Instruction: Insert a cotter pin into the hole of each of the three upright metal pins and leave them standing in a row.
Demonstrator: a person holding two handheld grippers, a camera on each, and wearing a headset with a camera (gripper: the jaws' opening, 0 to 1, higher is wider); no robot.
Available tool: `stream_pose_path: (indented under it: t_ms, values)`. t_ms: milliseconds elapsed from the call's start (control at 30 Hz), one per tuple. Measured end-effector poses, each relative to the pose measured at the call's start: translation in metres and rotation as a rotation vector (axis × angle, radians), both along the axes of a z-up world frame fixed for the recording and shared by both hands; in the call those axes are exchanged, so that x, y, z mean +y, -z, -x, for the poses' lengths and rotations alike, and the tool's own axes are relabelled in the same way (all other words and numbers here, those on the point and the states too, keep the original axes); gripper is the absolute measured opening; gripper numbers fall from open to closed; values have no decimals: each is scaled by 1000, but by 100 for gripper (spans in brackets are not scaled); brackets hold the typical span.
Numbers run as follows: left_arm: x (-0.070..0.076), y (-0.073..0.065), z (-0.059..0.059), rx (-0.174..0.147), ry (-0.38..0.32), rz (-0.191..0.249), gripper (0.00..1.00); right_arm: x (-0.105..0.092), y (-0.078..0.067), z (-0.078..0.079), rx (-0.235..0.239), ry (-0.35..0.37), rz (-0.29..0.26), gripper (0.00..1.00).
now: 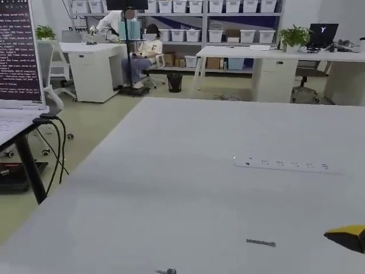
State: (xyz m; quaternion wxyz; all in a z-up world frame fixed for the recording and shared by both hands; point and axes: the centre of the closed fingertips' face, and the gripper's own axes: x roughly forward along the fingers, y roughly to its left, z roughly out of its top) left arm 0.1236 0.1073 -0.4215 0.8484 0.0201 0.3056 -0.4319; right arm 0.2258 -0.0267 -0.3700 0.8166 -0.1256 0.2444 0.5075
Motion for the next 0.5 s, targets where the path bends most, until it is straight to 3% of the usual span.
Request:
stream_pose_path:
  t_ms: [100, 167, 267, 500]
  values:
    - [5, 0, 4, 7, -17, 3, 99, 0, -2, -9, -13, -30, 45, 81]
    - [7, 0, 6, 10, -27, 5, 99, -4, -1, -17, -41, -47, 114, 77]
    - [8, 0, 8, 23, -38, 11, 99, -4, 3, -23, -31, -66, 177, 74]
    - [9, -4, 14, 28, -41, 26, 99, 5, 8, -37, -33, -126, 247, 71]
